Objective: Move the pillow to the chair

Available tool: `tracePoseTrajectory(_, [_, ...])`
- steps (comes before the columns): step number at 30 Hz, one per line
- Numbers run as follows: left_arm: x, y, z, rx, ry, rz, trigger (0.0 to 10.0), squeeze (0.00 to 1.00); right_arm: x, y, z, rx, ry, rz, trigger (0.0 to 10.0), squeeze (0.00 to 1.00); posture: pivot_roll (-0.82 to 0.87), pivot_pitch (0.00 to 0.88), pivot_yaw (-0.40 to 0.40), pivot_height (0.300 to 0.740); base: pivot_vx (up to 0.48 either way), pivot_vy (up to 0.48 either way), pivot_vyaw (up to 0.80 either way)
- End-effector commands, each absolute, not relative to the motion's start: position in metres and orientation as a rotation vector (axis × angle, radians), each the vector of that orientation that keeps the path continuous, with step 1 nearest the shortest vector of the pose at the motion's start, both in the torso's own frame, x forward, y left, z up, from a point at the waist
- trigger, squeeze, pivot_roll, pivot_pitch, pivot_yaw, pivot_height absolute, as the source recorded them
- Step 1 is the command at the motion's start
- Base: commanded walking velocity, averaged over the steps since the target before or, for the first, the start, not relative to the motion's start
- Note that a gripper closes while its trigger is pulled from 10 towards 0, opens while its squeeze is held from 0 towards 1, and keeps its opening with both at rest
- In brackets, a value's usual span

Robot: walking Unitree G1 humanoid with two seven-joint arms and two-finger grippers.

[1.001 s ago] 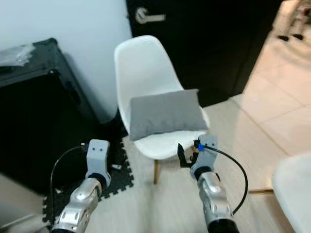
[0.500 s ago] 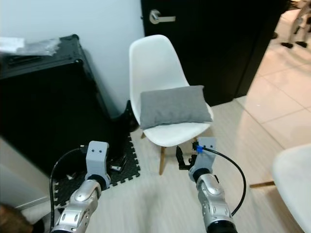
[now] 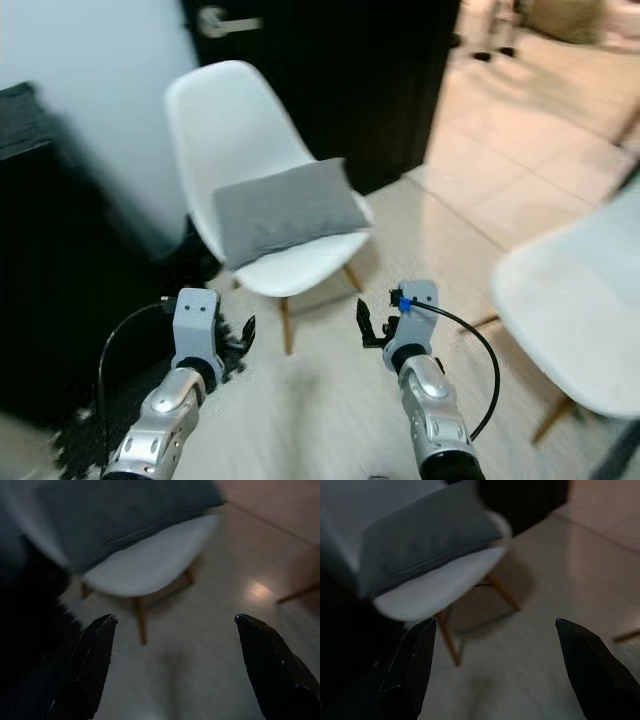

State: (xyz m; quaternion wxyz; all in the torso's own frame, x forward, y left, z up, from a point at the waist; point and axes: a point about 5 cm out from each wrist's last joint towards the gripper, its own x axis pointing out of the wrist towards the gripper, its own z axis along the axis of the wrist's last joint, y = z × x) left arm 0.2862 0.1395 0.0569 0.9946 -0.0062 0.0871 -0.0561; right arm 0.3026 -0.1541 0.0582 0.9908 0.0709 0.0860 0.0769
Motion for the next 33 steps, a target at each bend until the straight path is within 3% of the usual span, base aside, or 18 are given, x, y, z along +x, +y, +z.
tracePoseTrajectory(1, [0.284, 0.141, 0.051, -0.005, 0.208, -0.113, 10.0, 0.00, 0.298, -0.153, 0.050, 0.136, 0.219, 0.153, 10.0, 0.00, -0.04, 0.142, 0.041, 0.740, 0.000, 0.000, -0.77])
tracePoseTrajectory(33, [0.284, 0.141, 0.049, -0.001, 0.212, -0.116, 10.0, 0.00, 0.299, -0.163, 0.040, 0.090, 0.290, 0.057, 10.0, 0.00, -0.03, 0.129, 0.038, 0.740, 0.000, 0.000, -0.76])
